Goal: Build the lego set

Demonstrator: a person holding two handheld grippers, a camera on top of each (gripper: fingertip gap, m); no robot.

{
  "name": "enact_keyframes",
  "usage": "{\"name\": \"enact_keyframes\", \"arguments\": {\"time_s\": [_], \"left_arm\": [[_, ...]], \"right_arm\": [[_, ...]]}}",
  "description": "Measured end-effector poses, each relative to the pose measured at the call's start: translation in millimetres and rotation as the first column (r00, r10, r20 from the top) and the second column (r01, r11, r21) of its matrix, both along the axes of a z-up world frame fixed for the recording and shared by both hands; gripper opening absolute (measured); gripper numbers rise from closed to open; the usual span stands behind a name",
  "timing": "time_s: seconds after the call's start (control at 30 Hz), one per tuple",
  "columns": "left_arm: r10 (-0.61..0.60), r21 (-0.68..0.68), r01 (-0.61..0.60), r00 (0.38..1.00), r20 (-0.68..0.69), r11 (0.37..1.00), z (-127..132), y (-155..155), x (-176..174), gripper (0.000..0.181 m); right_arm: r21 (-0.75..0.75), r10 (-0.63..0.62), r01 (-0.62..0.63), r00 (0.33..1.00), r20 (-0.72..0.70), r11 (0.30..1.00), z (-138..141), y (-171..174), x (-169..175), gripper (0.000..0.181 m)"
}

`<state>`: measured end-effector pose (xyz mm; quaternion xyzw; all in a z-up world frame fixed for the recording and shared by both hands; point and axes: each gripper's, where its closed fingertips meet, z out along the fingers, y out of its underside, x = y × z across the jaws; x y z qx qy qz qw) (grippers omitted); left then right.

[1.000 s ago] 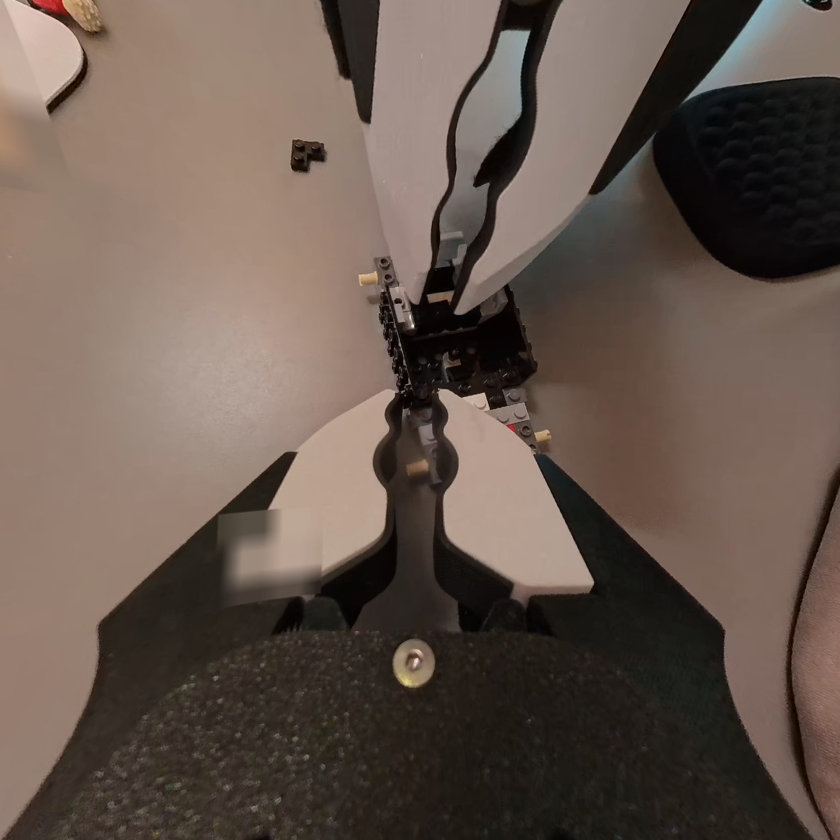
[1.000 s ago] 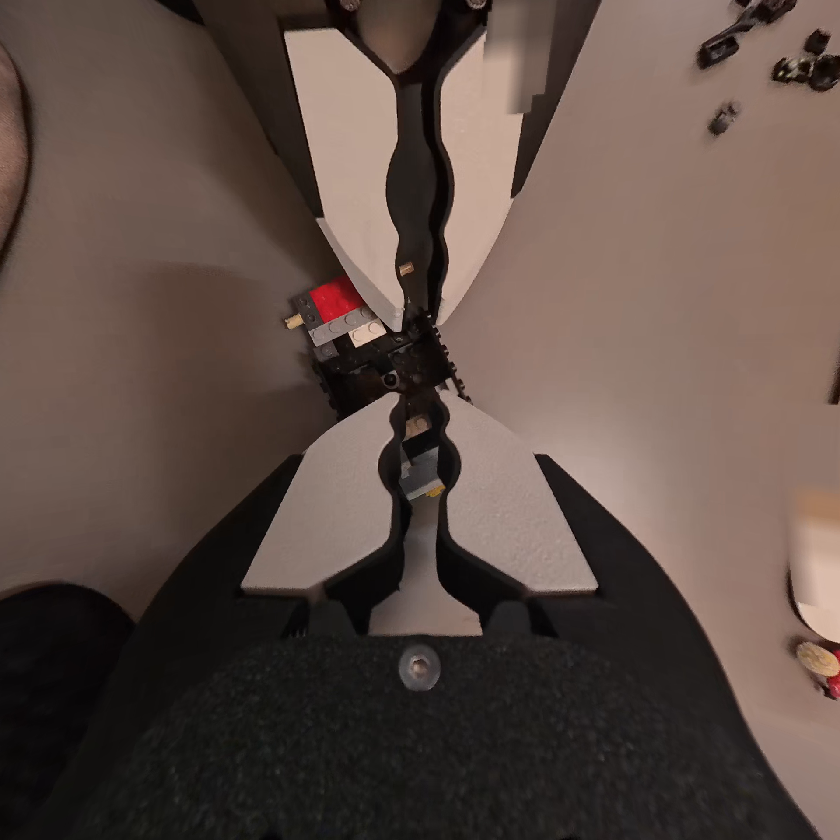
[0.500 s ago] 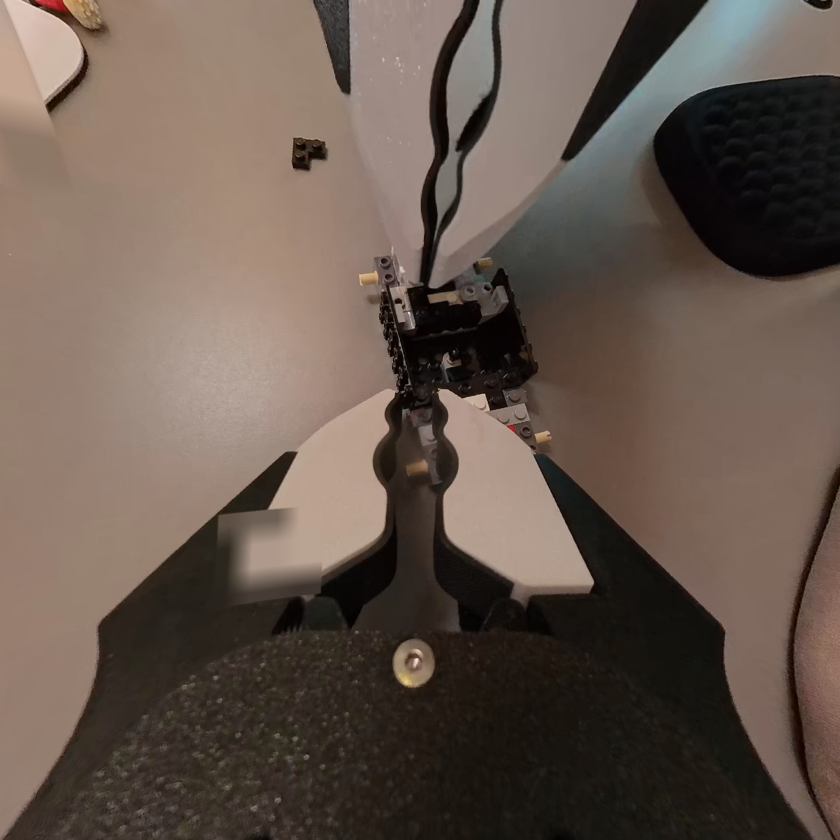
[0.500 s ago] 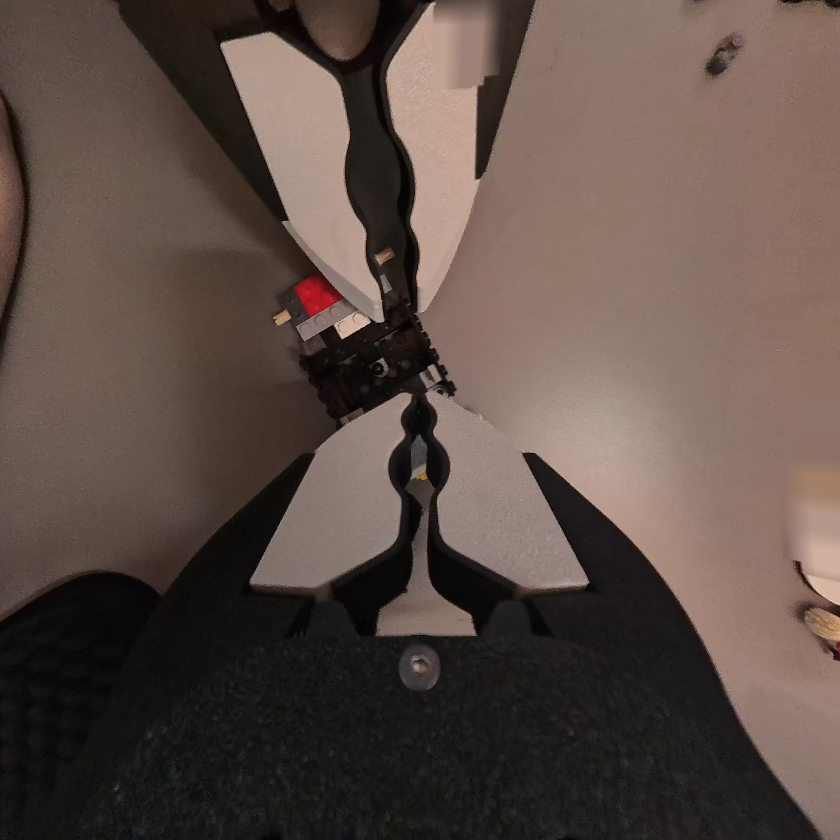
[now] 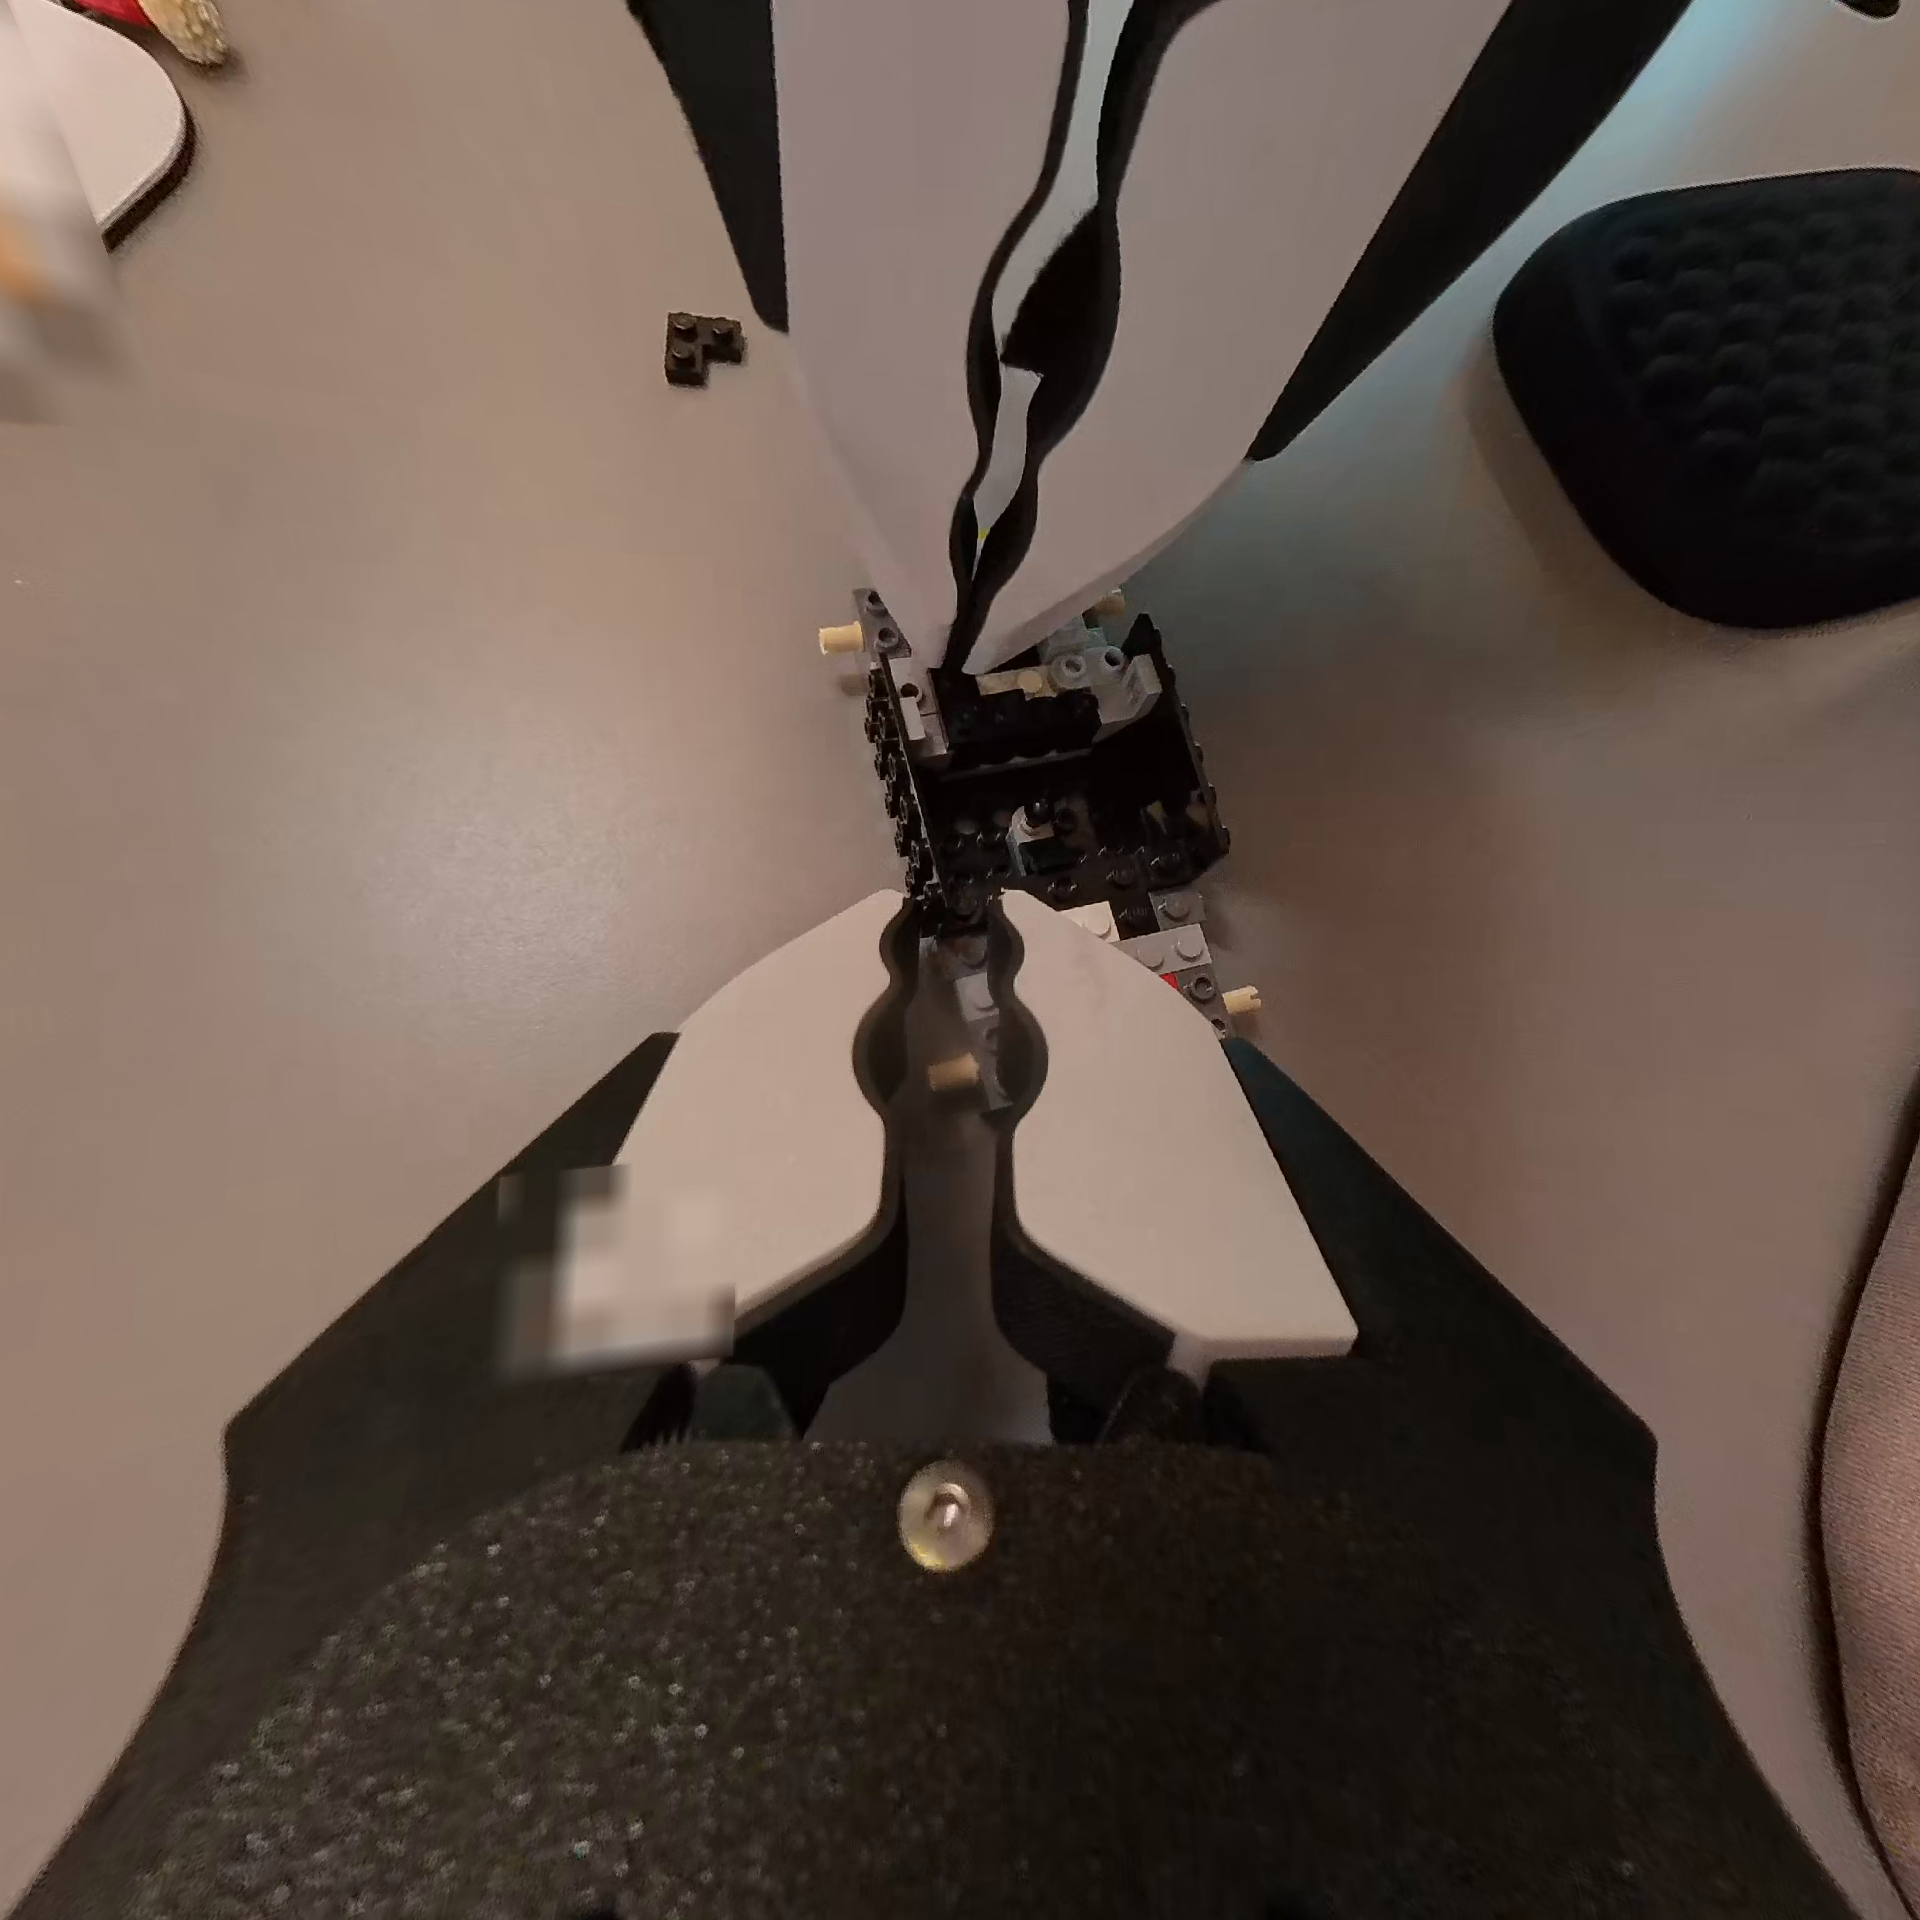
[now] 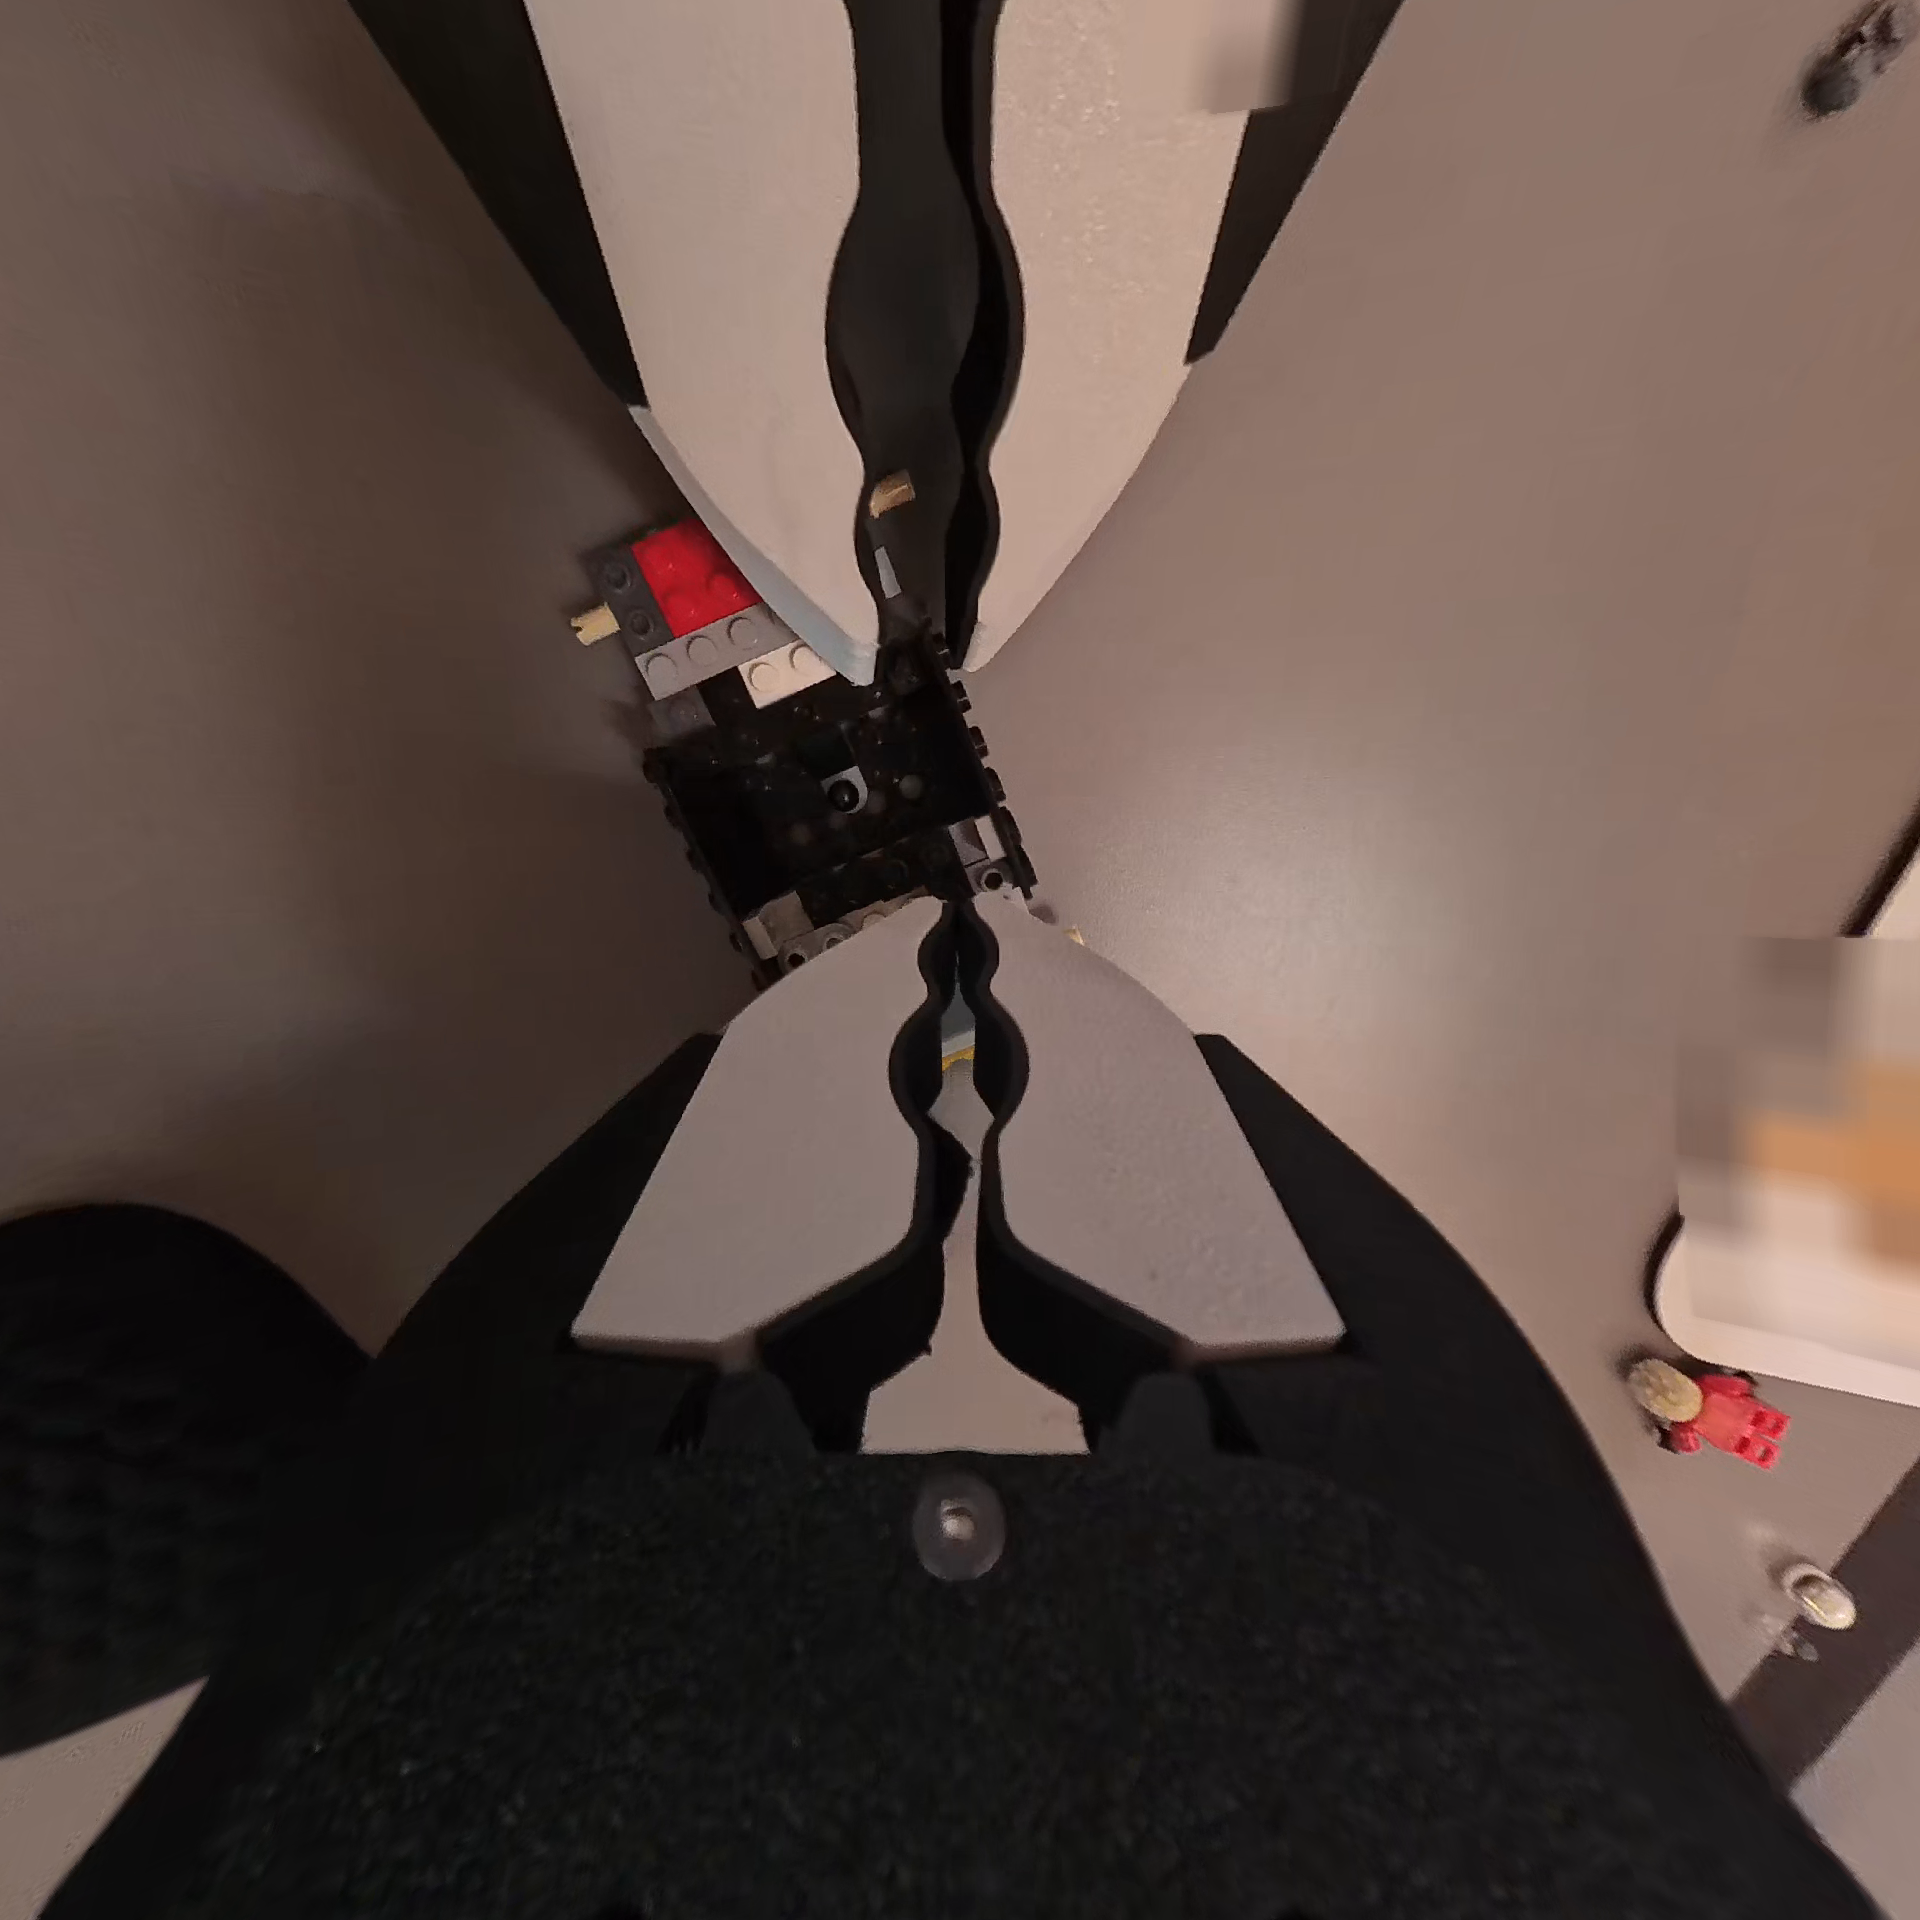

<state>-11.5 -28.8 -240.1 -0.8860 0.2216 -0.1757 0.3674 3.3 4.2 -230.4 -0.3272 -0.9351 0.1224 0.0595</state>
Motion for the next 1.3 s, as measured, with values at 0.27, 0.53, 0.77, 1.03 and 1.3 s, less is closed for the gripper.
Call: {"name": "enact_keyframes", "arguments": {"time_s": [0.27,0.53,0.77,1.03,1.3], "left_arm": [[-0.001,-0.002,0.001,1.000,0.005,1.000,-0.2,-0.5,0.0,0.011],[-0.003,-0.002,0.003,1.000,0.026,1.000,-0.1,-0.5,0.1,0.012],[-0.001,-0.002,0.001,1.000,0.029,1.000,-0.4,-0.3,0.3,0.012],[0.000,-0.004,0.000,0.999,0.032,1.000,-0.8,-0.4,0.4,0.011],[0.002,-0.006,-0.002,1.000,0.029,1.000,-1.1,-0.3,0.5,0.011]], "right_arm": [[0.064,0.060,-0.063,0.997,0.050,0.996,-2.2,-0.9,1.4,0.000],[-0.055,-0.013,0.009,0.998,-0.069,0.998,5.7,-7.2,0.1,0.000],[-0.069,-0.047,0.042,0.995,-0.084,0.997,0.2,-11.1,-2.8,0.000],[-0.092,-0.102,0.096,0.993,-0.053,0.991,-0.8,-10.8,-2.3,0.000],[-0.062,-0.106,0.106,0.994,-0.005,0.992,-1.7,-10.4,-1.8,0.000]]}}
